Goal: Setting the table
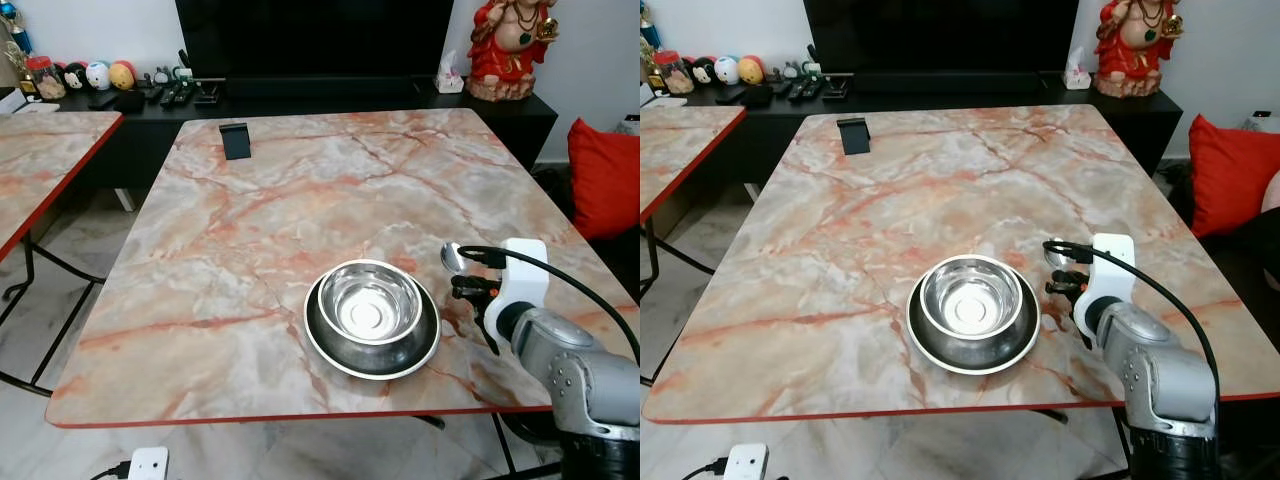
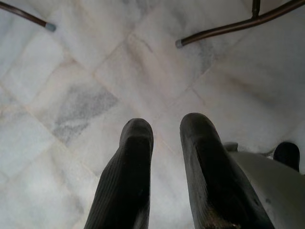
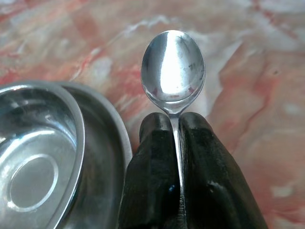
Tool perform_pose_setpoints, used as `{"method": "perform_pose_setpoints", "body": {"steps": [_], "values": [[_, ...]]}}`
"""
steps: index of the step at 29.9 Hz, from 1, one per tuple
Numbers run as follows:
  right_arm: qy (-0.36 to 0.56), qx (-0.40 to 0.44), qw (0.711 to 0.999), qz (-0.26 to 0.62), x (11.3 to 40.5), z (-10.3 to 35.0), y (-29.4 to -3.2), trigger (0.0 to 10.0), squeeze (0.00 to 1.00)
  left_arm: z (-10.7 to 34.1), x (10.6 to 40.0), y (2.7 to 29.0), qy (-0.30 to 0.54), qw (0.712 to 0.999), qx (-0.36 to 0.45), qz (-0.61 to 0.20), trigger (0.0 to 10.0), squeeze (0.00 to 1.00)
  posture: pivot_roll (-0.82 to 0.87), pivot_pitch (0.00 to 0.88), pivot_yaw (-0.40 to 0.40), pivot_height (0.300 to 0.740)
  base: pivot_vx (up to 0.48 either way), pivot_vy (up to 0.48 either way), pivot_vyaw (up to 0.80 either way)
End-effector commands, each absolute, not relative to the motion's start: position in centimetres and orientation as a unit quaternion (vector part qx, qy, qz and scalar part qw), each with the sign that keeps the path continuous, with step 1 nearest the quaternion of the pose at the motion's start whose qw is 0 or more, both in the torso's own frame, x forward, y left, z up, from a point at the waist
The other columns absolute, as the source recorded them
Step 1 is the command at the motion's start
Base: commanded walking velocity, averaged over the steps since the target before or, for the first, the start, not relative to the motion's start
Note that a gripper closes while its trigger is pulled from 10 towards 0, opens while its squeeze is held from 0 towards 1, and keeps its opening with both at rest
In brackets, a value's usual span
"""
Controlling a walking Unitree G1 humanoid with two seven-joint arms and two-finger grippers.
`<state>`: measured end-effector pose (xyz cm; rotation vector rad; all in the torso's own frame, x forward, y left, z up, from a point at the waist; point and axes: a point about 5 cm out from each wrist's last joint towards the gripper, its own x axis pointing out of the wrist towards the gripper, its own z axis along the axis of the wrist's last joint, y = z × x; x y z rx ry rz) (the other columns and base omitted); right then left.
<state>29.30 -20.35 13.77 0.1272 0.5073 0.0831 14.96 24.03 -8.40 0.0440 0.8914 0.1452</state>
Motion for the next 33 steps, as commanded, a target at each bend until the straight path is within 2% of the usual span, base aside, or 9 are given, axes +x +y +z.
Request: {"method": "perform_pose_setpoints", "body": {"steps": [1, 18, 33], "values": [[0.253, 0.061, 0.965, 0.036, 29.6, 13.5, -20.1, 10.0, 0.00, -8.7, 14.0, 24.4, 0.449, 0.890, 0.016, 0.083, 10.0, 0.00, -0.12, 0.000, -0.003, 0.707, 0.000, 0.000, 0.00], [0.271, 0.044, 0.961, -0.015, 29.3, 11.9, -21.0, 10.0, 0.00, -8.8, 13.7, 24.5, 0.455, 0.887, 0.015, 0.083, 10.0, 0.00, -0.11, 0.000, 0.000, 0.707, 0.000, 0.000, 0.00], [0.274, 0.065, 0.959, -0.021, 28.7, 11.2, -20.4, 10.0, 0.00, -8.7, 14.0, 24.7, 0.455, 0.887, 0.017, 0.083, 10.0, 0.00, -0.11, 0.000, 0.005, 0.707, 0.000, 0.000, 0.00]]}}
